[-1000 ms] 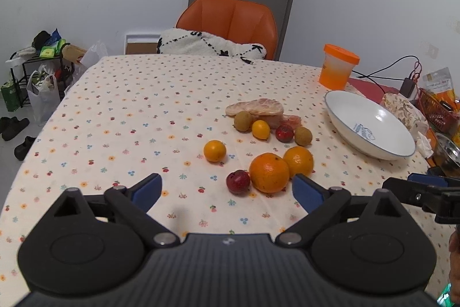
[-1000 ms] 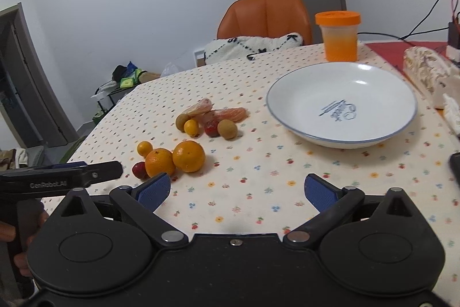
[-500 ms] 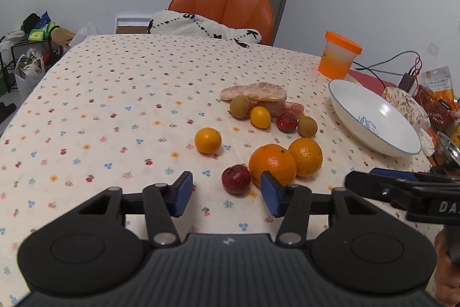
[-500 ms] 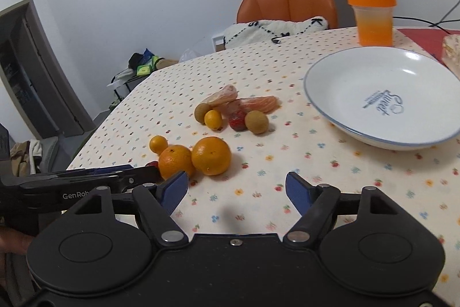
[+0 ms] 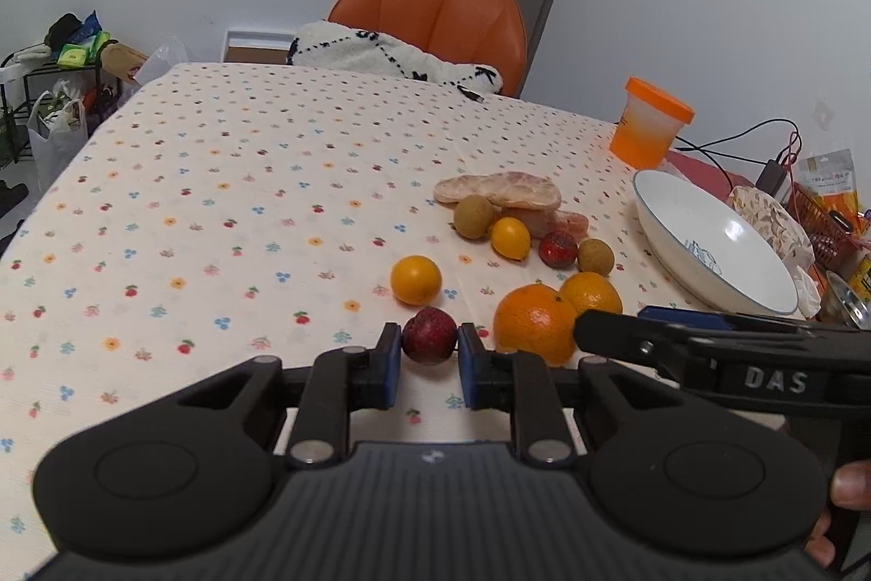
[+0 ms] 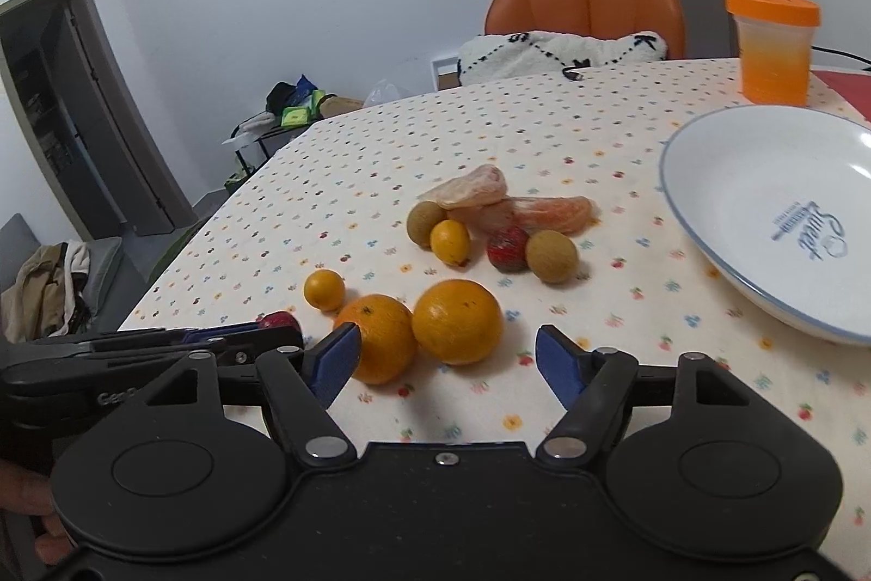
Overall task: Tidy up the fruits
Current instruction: 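Grasp the dark red plum with the left tool while the right tool approaches the oranges, then grasp the orange with the right tool while the left tool lifts the plum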
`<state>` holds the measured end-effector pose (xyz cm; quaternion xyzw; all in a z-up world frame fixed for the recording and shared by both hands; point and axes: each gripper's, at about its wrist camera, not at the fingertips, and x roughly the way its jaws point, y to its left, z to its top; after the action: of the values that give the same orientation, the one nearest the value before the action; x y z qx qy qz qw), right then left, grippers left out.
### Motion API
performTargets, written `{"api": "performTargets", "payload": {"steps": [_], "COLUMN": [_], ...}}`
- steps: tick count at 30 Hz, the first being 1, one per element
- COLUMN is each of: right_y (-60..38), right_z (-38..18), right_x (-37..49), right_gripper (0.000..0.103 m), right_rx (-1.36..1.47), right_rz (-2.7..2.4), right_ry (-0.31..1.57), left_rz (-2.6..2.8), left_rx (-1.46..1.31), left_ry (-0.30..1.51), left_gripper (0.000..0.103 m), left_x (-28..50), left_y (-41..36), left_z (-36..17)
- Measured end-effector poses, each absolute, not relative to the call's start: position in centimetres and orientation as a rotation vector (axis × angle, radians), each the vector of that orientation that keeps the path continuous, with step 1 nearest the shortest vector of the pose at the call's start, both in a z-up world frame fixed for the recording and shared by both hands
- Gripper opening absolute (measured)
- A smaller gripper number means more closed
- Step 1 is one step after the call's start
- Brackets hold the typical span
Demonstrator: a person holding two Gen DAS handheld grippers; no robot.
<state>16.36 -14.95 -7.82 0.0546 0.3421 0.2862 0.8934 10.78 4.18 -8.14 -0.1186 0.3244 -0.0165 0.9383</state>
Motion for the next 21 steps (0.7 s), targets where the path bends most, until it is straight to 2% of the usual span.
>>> {"api": "performTargets", "payload": {"steps": [2, 7, 9, 21], "right_y": [-14.7, -14.4, -14.5, -16.2], "right_z": [-7.8, -8.2, -8.3, -7.7], "right_x": [16.5, 16.8, 16.9, 15.8], "right_gripper": [0.069, 0.053, 0.004, 0.001], "right_rx": [0.123, 0.143, 0.146, 0.188], "right_rz": [0.604, 0.638, 0.646, 0.663], "right_ry": [0.704, 0.697, 0.717, 0.696], "left_rz": [-0.028, -0.021, -0.022, -0.022], "left_rx": [-0.24, -0.245, -0.244, -0.233], "left_ry": [0.658, 0.648, 0.642, 0.61], "left_gripper": [0.02, 0.02, 0.02, 0.02], "left_x": [10.5, 10.0, 9.9, 9.6], "left_y": [4.4, 4.7, 4.6, 3.9], "left_z": [-8.0, -7.7, -7.5, -6.7]}}
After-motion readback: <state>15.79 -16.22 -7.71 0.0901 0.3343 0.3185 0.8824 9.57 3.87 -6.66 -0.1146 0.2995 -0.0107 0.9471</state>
